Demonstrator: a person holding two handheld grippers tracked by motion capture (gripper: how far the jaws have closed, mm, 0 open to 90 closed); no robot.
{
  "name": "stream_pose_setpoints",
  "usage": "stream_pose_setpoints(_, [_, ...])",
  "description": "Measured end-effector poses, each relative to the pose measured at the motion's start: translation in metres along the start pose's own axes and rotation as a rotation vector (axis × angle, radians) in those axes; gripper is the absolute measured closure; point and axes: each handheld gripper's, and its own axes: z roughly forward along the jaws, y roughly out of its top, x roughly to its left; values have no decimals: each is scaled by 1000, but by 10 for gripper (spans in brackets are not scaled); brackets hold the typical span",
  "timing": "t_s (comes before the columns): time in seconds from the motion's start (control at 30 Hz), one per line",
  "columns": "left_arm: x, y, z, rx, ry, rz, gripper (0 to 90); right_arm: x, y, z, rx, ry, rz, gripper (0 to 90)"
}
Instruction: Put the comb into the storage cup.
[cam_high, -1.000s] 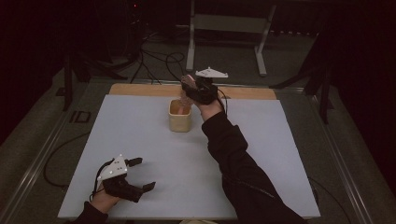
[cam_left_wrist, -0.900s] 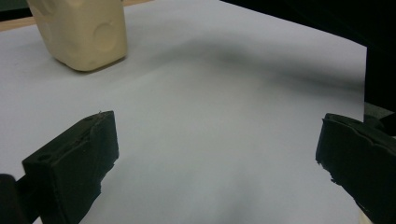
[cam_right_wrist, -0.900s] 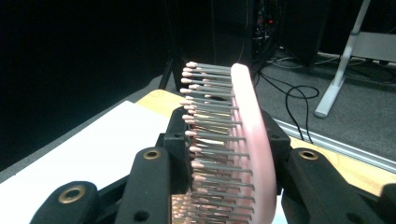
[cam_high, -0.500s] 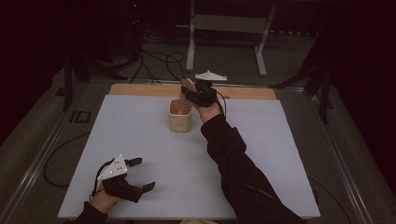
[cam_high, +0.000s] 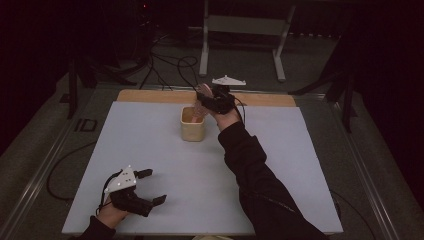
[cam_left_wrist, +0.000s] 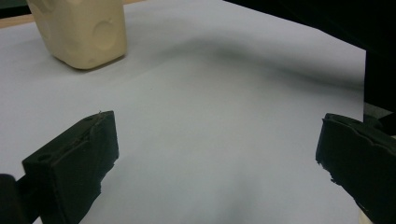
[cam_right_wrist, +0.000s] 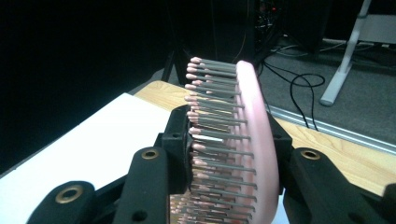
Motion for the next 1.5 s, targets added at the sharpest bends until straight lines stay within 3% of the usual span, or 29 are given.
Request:
stream_pose_setpoints(0.87, [0, 0, 0, 2, -2, 0, 1, -14, -6, -5, 19, -9, 13, 598])
stream_pose_setpoints(1.2, [0, 0, 1, 3, -3, 1, 1, -16, -7, -7, 9, 17, -9, 330])
stream_pose_setpoints(1.27, [0, 0, 1, 1, -4, 0, 1, -14, -6, -7, 17, 13, -41, 243])
stream_pose_setpoints(1.5, [0, 1, 0, -3, -7, 1, 1, -16, -8, -12, 27, 44, -43, 142])
